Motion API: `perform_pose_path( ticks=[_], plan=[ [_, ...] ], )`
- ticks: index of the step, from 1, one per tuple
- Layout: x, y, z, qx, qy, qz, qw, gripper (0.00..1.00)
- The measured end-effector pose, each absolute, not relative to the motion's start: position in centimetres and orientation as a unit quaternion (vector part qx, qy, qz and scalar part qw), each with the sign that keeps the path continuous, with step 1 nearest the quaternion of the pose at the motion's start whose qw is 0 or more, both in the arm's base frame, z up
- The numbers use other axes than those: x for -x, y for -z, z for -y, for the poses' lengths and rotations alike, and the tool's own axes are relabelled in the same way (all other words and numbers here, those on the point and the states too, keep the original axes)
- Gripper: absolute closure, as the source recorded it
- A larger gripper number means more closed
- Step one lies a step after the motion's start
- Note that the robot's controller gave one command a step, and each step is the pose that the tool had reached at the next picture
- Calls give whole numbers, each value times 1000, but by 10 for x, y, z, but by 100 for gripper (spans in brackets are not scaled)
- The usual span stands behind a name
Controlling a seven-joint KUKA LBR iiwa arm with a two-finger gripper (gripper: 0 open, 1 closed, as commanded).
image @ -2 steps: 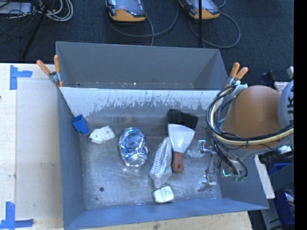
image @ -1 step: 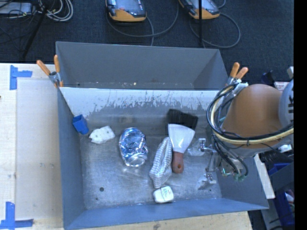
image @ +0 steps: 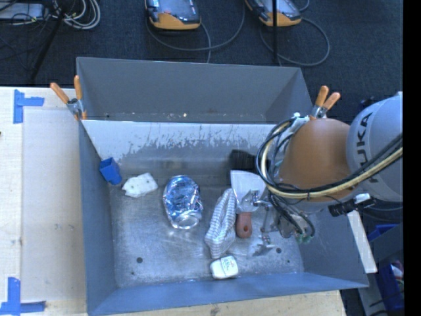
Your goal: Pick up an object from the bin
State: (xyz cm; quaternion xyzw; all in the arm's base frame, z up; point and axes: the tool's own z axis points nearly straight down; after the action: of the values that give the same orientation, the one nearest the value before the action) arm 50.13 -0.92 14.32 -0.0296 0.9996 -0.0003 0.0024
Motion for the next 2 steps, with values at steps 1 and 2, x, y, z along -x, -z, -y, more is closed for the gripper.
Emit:
perform_pose_path(
  ticks=[1, 2],
  plan=[
    [-508, -89, 2, 111, 0, -994, -1, 100],
    [-508, -89, 2, 111, 0, -994, -1, 100]
  ],
)
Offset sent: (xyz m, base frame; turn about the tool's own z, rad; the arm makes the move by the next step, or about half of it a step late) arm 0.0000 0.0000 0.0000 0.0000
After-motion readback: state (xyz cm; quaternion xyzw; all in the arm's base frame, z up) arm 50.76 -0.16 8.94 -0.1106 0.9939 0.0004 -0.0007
